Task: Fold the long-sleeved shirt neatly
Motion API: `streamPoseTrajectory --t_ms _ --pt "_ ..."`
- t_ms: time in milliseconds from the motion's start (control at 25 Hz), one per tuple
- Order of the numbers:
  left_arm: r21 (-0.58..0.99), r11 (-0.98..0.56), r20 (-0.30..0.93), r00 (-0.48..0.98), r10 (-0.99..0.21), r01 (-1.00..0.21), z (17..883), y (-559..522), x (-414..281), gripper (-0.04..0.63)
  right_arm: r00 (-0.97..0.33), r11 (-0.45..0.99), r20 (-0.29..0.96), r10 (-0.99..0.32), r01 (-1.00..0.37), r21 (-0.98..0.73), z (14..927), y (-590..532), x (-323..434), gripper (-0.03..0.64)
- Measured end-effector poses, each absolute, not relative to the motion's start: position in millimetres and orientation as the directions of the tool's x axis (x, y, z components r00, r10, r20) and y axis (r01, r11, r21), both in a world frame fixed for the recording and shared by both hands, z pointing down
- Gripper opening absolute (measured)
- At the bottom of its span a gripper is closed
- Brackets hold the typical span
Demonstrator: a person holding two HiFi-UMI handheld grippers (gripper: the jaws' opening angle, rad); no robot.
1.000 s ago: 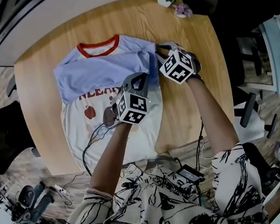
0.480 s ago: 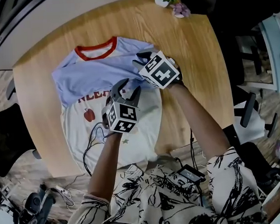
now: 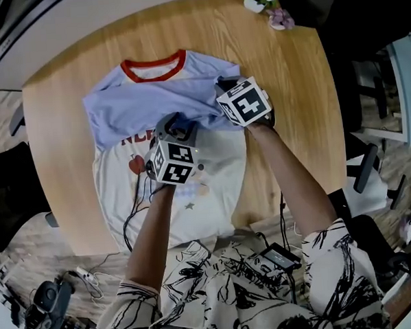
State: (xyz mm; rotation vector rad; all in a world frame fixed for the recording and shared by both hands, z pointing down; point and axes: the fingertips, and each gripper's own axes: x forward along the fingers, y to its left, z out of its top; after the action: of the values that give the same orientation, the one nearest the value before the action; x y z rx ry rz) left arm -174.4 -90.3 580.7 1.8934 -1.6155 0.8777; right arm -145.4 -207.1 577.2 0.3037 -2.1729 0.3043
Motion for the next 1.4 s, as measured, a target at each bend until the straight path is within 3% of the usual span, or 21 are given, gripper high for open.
streamPoseTrajectory --t_ms 280,440,600,720,880,1080,1400 --pt "0.022 -0.15 0.738 0.117 -0.664 -0.989 582 -93 -176 0.215 -0.644 0.785 0.761 -0.075 -0.509 -0.353 568 -231 -107 0.02" --pt "0.036 -0.149 0.737 0.127 -0.664 -0.988 581 -93 -177 0.22 -0.672 0.794 0.736 -0.077 -0.488 -0.363 565 -232 -102 0.073" --pt "0.039 -0.124 0.694 0.116 -0.711 -0.991 549 -83 -182 0.268 -0.783 0.822 0.614 -0.1 -0.413 -0.393 523 -229 -96 0.151" --pt "0.023 -0.06 0.608 0.062 -0.791 -0.998 500 -59 -192 0.277 -0.865 0.883 0.493 -0.096 -0.303 -0.358 474 -208 -88 0.228" --pt "0.034 -0.002 0.408 0.015 -0.913 -0.999 417 -11 -196 0.322 -0.938 0.921 0.336 -0.089 -0.206 -0.332 406 -166 -63 0.31" --pt "0.003 0.037 0.234 -0.035 -0.972 -0.999 346 63 -199 0.328 -0.968 0.926 0.201 -0.153 -0.211 -0.312 347 -115 -12 0.314" --pt "0.058 0.048 0.067 -0.044 -0.997 -0.997 284 203 -210 0.328 -0.962 0.911 0.184 -0.201 -0.253 -0.326 344 20 51 0.292"
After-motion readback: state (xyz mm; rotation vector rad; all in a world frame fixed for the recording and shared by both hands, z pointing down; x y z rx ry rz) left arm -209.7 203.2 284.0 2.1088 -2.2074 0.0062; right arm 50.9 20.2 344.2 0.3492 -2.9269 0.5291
